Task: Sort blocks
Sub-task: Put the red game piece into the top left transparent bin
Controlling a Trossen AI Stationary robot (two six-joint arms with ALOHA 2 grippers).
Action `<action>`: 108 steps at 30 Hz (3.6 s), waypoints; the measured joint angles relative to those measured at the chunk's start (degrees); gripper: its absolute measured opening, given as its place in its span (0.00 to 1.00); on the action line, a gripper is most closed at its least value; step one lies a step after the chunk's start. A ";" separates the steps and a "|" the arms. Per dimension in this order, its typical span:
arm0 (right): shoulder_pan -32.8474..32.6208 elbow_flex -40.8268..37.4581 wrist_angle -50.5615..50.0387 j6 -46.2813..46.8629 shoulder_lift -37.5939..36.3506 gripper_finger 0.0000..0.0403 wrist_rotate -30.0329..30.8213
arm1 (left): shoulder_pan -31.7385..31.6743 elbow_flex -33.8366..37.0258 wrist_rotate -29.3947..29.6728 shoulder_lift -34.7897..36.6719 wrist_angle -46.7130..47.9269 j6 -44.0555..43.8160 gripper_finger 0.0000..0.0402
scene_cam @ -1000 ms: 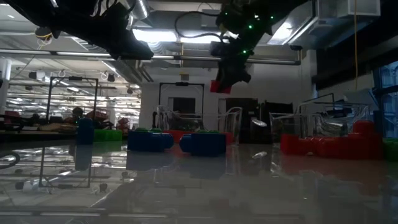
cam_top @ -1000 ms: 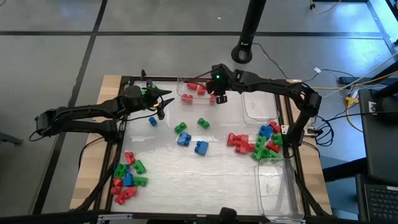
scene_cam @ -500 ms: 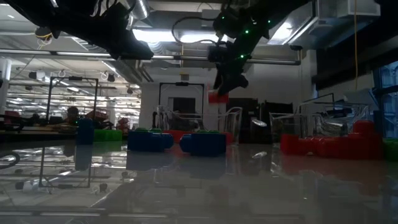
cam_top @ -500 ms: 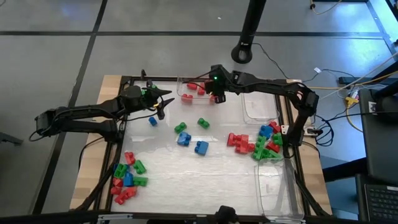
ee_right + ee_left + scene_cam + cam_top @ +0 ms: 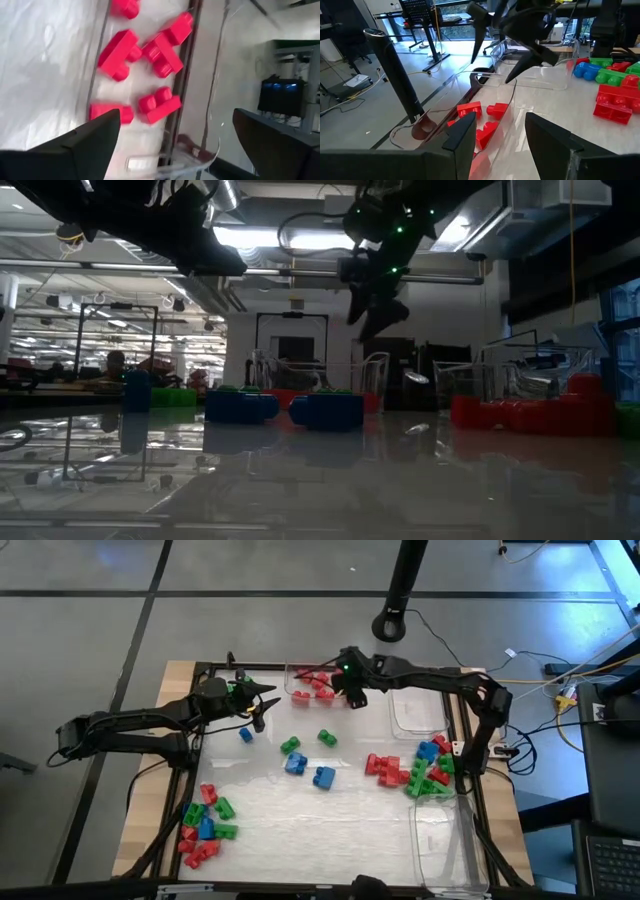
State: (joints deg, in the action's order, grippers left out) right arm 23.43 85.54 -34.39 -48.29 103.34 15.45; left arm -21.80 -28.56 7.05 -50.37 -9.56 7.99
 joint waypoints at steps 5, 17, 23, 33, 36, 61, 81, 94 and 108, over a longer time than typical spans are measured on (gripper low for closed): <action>-2.40 2.63 -6.70 1.50 -0.92 0.91 0.48 | 0.01 0.00 0.00 -0.01 0.00 0.01 0.40; -12.92 3.69 -24.02 7.26 -1.30 0.91 0.41 | 0.07 0.00 -0.02 -0.02 0.00 -0.01 0.40; -19.49 3.69 -32.23 9.34 -1.30 0.91 0.40 | 0.07 0.00 -0.01 -0.02 0.00 -0.04 0.40; -28.75 3.69 -36.76 10.49 -1.30 0.91 -0.03 | 0.07 0.00 -0.02 -0.02 0.00 -0.48 0.40; -30.20 3.69 -36.93 10.34 -1.19 0.91 2.27 | 0.07 0.00 -0.02 -0.02 0.00 -0.48 0.40; -31.66 -11.09 -24.71 0.81 -0.99 0.91 -6.08 | 0.07 0.00 -0.02 -0.02 -0.04 0.44 0.40; -31.66 -21.13 -12.92 -7.77 -1.10 0.91 -4.46 | 0.07 0.00 -0.02 -0.02 -0.09 0.55 0.40; -31.33 -25.41 -6.93 -10.86 -1.17 0.90 -2.56 | 0.07 0.00 -0.02 -0.02 -0.11 0.61 0.40; -31.16 -25.62 -6.16 -10.03 -1.02 0.58 -3.02 | 0.07 0.00 -0.02 -0.02 -0.11 0.60 0.40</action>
State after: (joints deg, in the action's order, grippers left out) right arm -7.73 59.92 -40.56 -58.33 102.32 12.43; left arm -21.74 -28.56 7.03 -50.39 -9.67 8.59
